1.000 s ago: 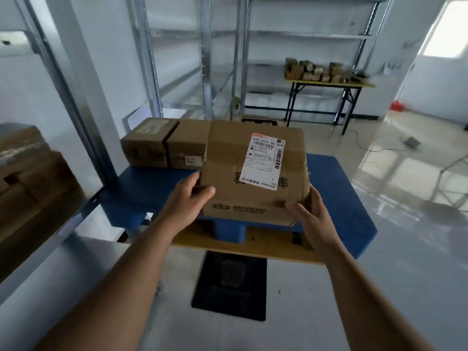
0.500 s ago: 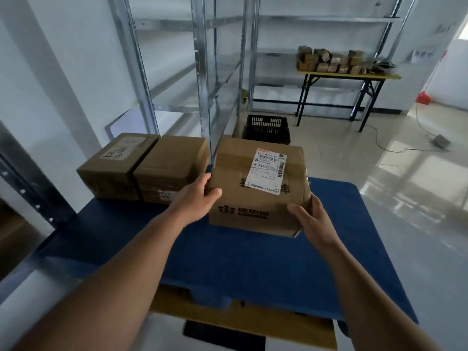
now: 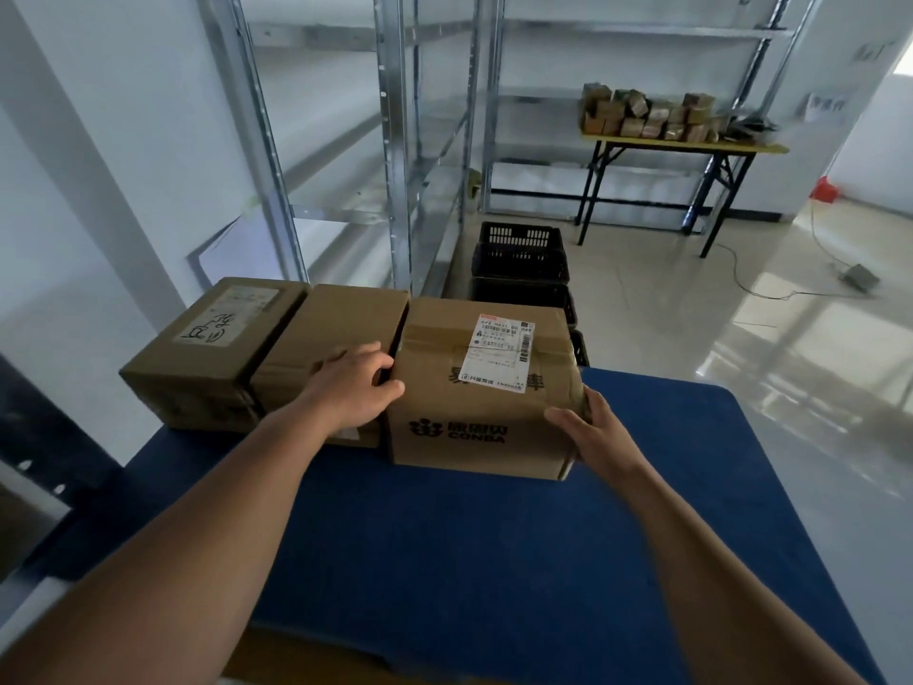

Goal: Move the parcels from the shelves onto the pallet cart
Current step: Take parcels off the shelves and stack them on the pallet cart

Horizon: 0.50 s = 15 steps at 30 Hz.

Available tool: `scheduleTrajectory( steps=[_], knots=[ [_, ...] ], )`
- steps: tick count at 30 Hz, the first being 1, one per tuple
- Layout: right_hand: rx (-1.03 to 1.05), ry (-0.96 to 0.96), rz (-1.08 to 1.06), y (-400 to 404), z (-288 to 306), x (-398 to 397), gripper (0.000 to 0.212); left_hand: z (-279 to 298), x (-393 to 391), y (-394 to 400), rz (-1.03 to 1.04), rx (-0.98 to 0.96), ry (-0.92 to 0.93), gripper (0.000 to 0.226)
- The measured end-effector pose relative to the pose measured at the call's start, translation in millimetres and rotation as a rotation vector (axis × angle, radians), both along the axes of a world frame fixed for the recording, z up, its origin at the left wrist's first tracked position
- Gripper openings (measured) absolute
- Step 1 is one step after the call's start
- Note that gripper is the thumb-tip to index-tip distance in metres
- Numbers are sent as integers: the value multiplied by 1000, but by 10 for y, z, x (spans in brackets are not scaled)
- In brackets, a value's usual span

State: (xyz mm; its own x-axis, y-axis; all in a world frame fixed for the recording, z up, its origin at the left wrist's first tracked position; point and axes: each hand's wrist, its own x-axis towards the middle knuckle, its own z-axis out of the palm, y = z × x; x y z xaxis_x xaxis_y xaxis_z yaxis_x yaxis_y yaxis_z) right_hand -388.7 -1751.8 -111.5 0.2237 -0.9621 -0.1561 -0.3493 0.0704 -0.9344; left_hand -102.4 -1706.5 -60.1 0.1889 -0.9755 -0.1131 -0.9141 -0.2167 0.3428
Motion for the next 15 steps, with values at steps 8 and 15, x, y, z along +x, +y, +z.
scheduleTrajectory(
  steps=[8,15],
  knots=[
    [6,23,7,-47,-14,76,63,71,88,-29,-35,33,-27,54],
    [13,95,35,-81,34,65,61,110,54,-7,-35,37,-37,56]
  ],
)
